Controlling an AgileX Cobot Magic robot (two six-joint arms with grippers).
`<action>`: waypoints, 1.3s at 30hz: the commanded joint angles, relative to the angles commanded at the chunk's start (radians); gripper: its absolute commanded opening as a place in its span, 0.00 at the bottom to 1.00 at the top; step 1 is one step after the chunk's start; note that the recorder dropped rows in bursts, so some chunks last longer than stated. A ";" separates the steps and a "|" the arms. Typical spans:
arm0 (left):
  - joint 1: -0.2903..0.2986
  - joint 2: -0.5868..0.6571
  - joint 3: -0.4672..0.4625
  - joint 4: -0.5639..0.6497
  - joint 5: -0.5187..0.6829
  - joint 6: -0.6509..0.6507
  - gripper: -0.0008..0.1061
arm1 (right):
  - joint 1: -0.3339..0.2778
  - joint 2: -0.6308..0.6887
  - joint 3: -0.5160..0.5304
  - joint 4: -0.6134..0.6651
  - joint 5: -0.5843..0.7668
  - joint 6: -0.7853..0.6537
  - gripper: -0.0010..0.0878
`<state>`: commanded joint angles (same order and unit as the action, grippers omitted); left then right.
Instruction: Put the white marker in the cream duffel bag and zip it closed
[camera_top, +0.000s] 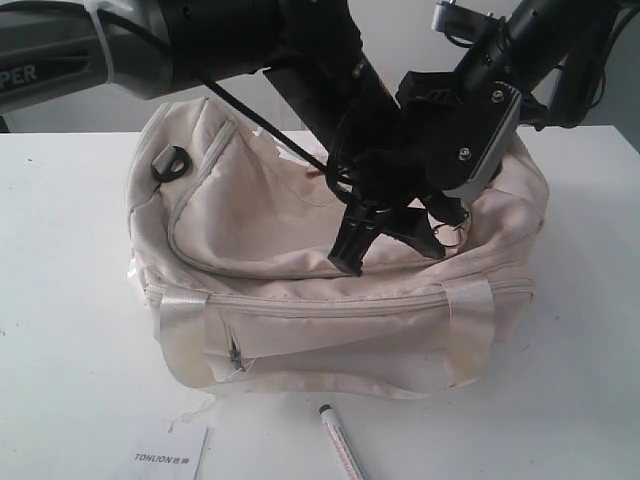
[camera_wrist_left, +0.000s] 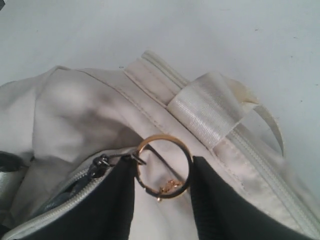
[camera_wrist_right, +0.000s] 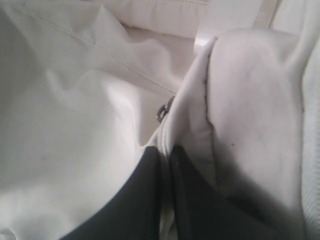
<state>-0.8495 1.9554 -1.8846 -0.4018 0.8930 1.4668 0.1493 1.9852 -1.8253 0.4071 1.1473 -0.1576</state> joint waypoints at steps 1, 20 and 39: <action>0.000 0.000 0.000 0.000 0.000 -0.011 0.01 | 0.000 0.000 0.000 0.000 -0.006 0.002 0.01; 0.000 0.000 0.000 0.125 0.143 -0.248 0.01 | 0.000 0.000 0.000 0.002 -0.065 0.011 0.01; 0.000 0.000 0.000 0.195 0.255 -0.403 0.01 | 0.000 0.000 0.000 0.002 -0.078 0.011 0.01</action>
<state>-0.8495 1.9554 -1.8846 -0.2070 1.1482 1.0642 0.1493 1.9852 -1.8253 0.4092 1.0693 -0.1468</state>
